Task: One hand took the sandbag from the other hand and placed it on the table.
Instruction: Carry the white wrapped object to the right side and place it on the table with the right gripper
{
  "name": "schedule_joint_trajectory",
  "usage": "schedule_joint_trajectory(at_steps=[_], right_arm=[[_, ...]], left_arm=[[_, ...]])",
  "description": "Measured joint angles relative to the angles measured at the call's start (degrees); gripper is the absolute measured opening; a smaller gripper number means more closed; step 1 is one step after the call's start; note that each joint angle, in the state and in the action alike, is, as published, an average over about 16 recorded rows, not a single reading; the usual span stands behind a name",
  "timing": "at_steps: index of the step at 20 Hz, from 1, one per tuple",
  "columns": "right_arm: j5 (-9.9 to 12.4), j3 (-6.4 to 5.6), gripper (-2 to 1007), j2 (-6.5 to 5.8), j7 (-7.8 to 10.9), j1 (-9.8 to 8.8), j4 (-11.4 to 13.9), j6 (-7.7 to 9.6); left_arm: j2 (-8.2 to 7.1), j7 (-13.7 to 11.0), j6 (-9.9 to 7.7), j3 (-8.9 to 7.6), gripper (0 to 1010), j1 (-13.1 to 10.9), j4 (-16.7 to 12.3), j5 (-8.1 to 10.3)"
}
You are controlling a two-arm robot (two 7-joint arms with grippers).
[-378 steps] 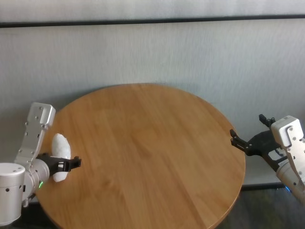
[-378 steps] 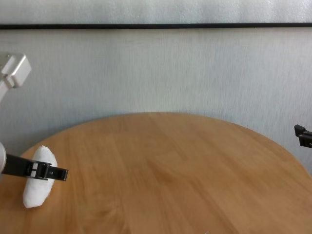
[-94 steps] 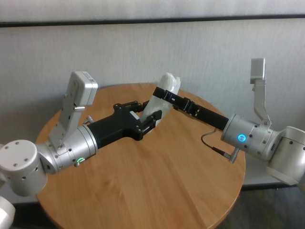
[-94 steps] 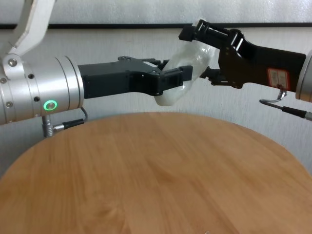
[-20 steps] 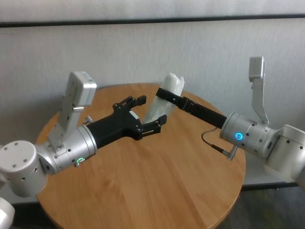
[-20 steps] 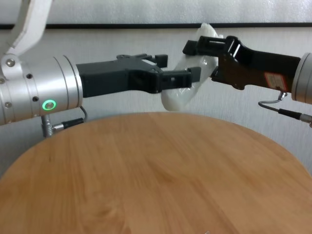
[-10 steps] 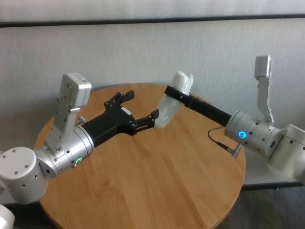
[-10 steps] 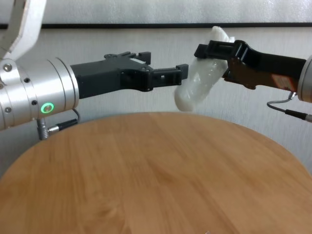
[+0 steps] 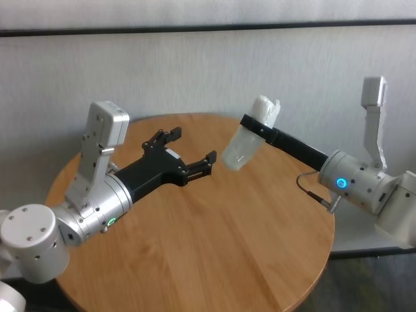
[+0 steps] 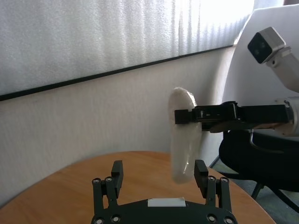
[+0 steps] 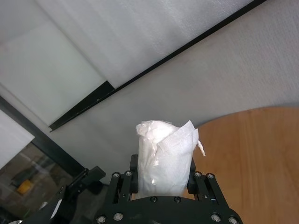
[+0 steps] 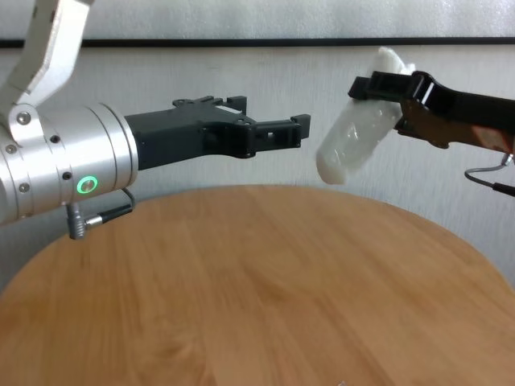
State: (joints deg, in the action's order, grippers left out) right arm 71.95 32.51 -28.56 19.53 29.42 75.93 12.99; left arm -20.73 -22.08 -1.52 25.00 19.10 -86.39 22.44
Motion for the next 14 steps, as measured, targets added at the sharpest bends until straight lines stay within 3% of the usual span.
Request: schedule_joint_trajectory(at_steps=[6,14], right_arm=[[-0.44,-0.84,541,-0.72,-0.26,-0.89,0.12,-0.56],[-0.72,-1.83,541,-1.63,-0.31,-2.21,0.93,-0.7]], left_arm=[[1.01,6.43,-4.93,-1.06,1000,-1.09,-1.26,-2.66],[3.47,19.37,-14.4,-2.93,1000,-2.71,-3.41,-9.02]])
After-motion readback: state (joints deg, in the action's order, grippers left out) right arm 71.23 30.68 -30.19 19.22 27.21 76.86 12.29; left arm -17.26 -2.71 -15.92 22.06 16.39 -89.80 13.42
